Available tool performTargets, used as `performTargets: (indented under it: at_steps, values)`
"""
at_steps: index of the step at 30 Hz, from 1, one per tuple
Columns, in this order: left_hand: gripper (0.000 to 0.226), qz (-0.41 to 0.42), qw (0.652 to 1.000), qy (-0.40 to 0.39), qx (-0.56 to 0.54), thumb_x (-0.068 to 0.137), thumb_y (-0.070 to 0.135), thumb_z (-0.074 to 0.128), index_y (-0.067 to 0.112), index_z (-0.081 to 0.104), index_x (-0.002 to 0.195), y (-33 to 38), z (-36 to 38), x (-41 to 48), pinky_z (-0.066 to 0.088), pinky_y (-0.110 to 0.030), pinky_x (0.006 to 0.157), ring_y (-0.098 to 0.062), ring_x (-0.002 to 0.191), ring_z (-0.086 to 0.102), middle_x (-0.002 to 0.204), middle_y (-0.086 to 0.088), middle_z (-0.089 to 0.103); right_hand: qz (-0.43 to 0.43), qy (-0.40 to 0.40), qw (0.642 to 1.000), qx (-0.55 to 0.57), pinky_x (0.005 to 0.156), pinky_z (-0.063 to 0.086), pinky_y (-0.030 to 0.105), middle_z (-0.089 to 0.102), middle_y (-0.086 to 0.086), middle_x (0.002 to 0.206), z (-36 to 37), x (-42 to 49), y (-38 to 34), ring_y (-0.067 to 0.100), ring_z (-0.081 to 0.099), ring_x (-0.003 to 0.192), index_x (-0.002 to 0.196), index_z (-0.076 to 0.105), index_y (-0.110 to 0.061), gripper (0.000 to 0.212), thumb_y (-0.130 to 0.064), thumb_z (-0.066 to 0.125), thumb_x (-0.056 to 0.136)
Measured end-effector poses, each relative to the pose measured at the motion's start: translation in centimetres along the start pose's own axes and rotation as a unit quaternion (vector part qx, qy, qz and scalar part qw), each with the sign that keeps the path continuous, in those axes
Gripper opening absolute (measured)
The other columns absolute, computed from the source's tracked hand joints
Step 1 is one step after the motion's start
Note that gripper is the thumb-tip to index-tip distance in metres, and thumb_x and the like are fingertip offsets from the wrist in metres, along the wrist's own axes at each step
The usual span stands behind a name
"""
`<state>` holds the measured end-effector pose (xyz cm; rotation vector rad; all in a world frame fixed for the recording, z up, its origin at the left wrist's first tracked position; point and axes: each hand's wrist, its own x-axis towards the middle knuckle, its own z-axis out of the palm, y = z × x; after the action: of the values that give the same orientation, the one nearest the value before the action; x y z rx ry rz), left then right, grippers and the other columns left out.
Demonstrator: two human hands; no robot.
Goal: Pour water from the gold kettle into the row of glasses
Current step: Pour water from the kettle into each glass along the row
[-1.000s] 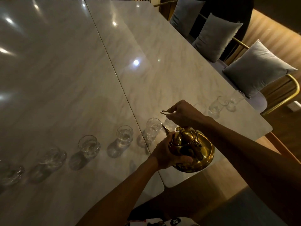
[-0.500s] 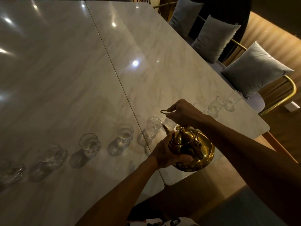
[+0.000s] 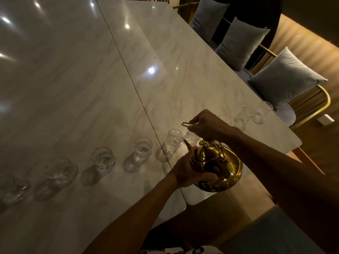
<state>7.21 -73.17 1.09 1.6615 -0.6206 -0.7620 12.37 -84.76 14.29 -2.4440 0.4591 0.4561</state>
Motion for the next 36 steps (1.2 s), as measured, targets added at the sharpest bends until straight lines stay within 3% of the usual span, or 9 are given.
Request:
performTargets:
  at_steps: [2,6,10,14,21,25,28,31,36]
  values:
    - [0.079,0.004,1.0,0.003,-0.004,0.081,0.023,0.086,0.025,0.043,0.147,0.2,-0.1,-0.2,0.051,-0.039,0.108,-0.014,0.128,0.059,0.139,0.003,0.063,-0.001,0.003,1.0,-0.002,0.044,0.037,0.026,0.065,0.015,0.075,0.0,-0.1,0.0,0.016,0.05,0.049,0.099,0.071,0.006,0.023,-0.012,0.059,0.09]
    - [0.081,0.007,1.0,0.004,0.001,0.08,0.025,0.087,0.026,0.042,0.148,0.2,-0.2,-0.3,0.05,-0.042,0.11,-0.016,0.129,0.058,0.14,0.003,0.062,-0.001,0.006,1.0,-0.005,0.041,0.038,0.026,0.067,0.023,0.079,0.1,-0.2,-0.2,0.017,0.049,0.046,0.098,0.07,0.007,0.024,-0.012,0.059,0.09]
    - [0.08,0.006,1.0,0.001,0.0,0.08,0.025,0.087,0.025,0.042,0.147,0.1,-0.3,-0.3,0.05,-0.03,0.104,-0.003,0.118,0.058,0.139,0.003,0.062,0.007,0.01,1.0,-0.003,0.044,0.039,0.025,0.071,0.021,0.085,0.1,-0.4,-0.5,0.019,0.054,0.052,0.101,0.071,0.003,0.022,-0.013,0.06,0.09]
    - [0.078,0.014,1.0,-0.009,0.011,0.082,0.023,0.086,0.024,0.043,0.147,0.1,-0.4,-0.4,0.045,-0.012,0.092,0.015,0.106,0.052,0.14,0.001,0.062,0.02,0.012,1.0,0.003,0.042,0.039,0.022,0.066,0.009,0.074,0.1,-0.6,-0.7,0.014,0.051,0.049,0.105,0.07,0.001,0.023,-0.013,0.06,0.091]
    - [0.076,0.006,1.0,-0.025,0.007,0.08,0.02,0.087,0.026,0.045,0.144,-0.3,-0.6,-0.3,0.05,-0.025,0.098,0.008,0.107,0.056,0.127,0.012,0.063,0.033,0.021,0.999,0.024,0.033,0.037,0.018,0.059,0.004,0.062,0.2,-1.2,-0.5,0.012,0.047,0.042,0.109,0.068,0.001,0.024,-0.014,0.059,0.092]
    - [0.086,0.001,0.999,-0.026,0.022,0.073,0.041,0.089,0.031,0.043,0.146,-0.1,-0.6,-0.4,0.051,-0.045,0.109,-0.014,0.128,0.058,0.138,0.006,0.063,0.016,0.038,0.999,0.03,0.034,0.034,0.015,0.065,0.006,0.072,0.3,-1.5,0.0,0.01,0.047,0.043,0.117,0.065,0.0,0.03,-0.016,0.059,0.092]
    - [0.101,0.003,0.998,-0.023,0.06,0.065,0.062,0.085,0.034,0.038,0.149,-0.6,-0.6,0.1,0.051,-0.05,0.109,-0.015,0.132,0.057,0.141,0.008,0.061,0.006,0.064,0.997,0.051,0.033,0.032,0.012,0.065,0.002,0.081,0.3,-1.9,1.1,0.006,0.045,0.043,0.123,0.062,-0.004,0.034,-0.018,0.059,0.092]
    - [0.094,0.026,0.995,-0.016,0.098,0.067,0.052,0.09,0.031,0.042,0.145,-0.5,-0.5,0.5,0.051,-0.045,0.109,-0.01,0.13,0.057,0.14,0.009,0.06,0.005,0.101,0.99,0.096,0.039,0.037,0.016,0.058,-0.005,0.073,0.2,-2.8,2.7,0.006,0.047,0.045,0.126,0.061,-0.01,0.037,-0.021,0.061,0.091]
    - [0.094,0.047,0.994,-0.002,0.097,0.066,0.036,0.096,0.029,0.043,0.144,-0.7,0.2,1.8,0.047,-0.036,0.112,-0.009,0.132,0.052,0.144,0.006,0.055,-0.016,0.161,0.979,0.121,0.052,0.046,0.019,0.07,0.012,0.108,-0.1,-3.3,5.4,0.003,0.056,0.052,0.127,0.061,-0.016,0.038,-0.025,0.061,0.09]
